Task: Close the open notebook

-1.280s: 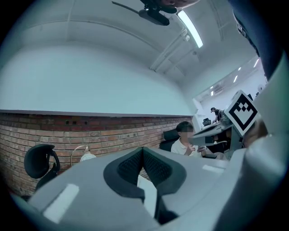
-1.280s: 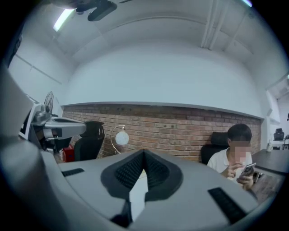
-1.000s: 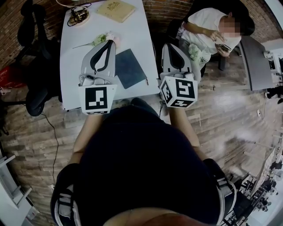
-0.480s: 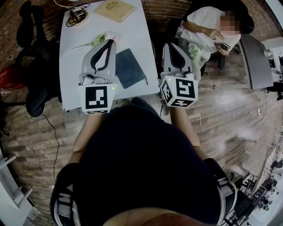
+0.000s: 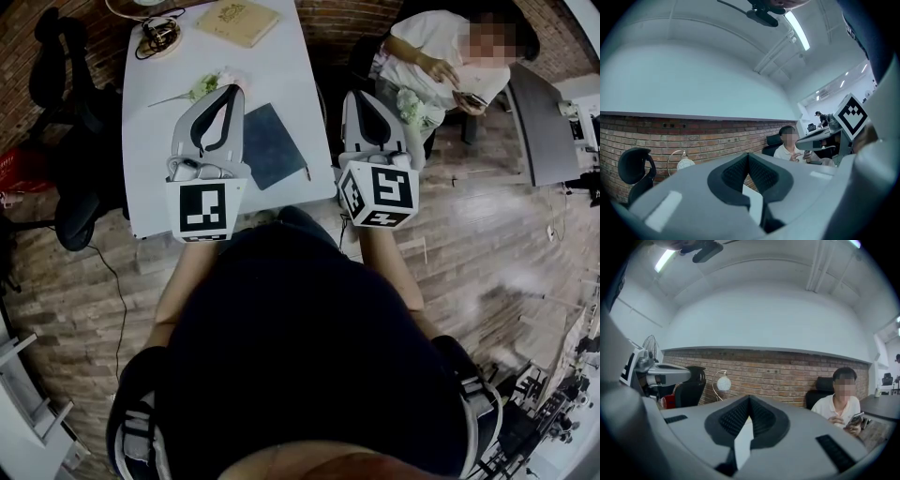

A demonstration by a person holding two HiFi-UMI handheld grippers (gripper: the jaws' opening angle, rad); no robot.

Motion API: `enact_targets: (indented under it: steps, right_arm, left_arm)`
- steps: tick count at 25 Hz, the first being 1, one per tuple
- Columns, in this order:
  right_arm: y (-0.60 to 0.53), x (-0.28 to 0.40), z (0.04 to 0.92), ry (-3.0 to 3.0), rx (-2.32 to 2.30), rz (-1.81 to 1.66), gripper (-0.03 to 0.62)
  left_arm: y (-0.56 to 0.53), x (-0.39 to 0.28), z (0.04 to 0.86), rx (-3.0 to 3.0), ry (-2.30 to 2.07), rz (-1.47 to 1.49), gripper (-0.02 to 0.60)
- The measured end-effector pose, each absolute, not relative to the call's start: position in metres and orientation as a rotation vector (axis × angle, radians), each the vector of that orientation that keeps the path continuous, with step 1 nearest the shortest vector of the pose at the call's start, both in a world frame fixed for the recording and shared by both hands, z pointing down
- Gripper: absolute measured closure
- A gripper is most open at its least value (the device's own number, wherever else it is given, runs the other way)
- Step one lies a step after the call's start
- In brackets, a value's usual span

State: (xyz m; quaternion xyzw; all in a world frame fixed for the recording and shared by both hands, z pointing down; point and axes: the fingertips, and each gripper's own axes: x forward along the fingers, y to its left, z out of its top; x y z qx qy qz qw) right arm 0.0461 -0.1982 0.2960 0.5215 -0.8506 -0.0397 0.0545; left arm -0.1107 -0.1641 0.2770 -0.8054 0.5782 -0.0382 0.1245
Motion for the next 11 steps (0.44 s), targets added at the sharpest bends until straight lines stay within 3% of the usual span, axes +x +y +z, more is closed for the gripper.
enact_targets:
  steps: [11]
  right_arm:
    - [-0.205, 0.0524, 0.2999, -2.584, 1.584, -0.101, 0.585]
  left_arm:
    - [-0.1706, -0.1043, 0.2801, -2.367, 1.703, -0.113, 0.575]
